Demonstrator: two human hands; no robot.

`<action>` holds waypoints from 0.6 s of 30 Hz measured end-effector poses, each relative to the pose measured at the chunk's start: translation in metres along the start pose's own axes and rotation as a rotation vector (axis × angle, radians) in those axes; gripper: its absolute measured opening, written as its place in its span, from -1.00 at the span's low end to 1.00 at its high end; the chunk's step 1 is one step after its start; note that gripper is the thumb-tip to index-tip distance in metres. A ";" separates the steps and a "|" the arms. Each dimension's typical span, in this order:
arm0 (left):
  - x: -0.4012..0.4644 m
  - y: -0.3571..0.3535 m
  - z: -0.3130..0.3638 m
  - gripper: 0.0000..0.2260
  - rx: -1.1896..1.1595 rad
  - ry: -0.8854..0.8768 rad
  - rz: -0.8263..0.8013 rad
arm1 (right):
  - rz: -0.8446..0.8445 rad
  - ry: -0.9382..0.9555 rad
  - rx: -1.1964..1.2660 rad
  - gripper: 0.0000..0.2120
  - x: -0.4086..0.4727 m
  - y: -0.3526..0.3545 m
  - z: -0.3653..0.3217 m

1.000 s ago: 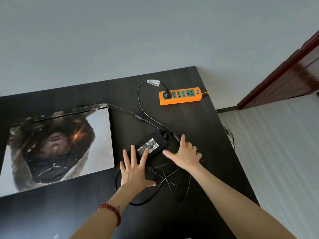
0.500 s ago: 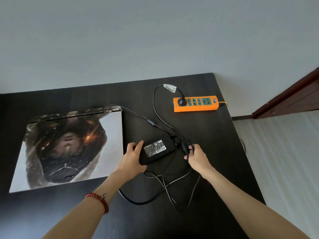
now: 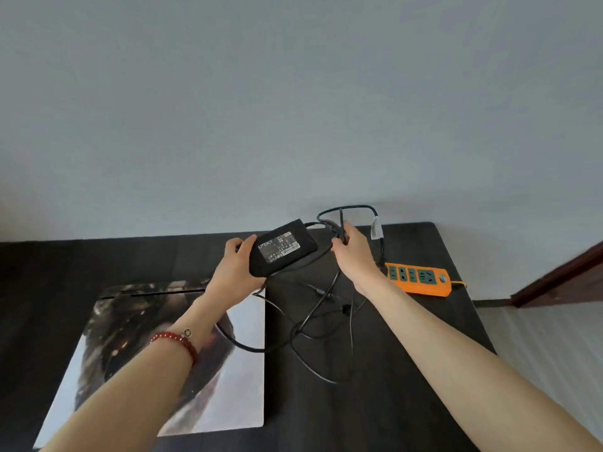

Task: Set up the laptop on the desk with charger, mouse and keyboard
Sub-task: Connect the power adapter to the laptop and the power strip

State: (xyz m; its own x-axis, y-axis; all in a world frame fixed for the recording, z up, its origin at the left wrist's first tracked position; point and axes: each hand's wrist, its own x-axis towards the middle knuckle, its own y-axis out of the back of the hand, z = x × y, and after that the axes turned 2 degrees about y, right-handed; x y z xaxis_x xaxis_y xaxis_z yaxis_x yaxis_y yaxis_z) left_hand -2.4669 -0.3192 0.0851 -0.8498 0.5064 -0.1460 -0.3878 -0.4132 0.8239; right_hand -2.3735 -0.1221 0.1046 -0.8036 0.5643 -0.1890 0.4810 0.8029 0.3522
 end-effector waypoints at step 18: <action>0.128 -0.029 -0.058 -0.24 0.262 -0.131 -0.086 | -0.165 0.109 -0.957 -0.26 0.073 -0.043 0.089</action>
State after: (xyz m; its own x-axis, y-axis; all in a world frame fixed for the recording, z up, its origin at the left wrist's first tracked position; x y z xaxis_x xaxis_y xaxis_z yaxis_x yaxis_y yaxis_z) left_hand -2.5854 -0.2868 0.0109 -0.7579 0.6316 -0.1632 -0.3363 -0.1638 0.9274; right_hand -2.4221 -0.0980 -0.0055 -0.8865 0.3994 -0.2336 -0.0891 0.3480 0.9333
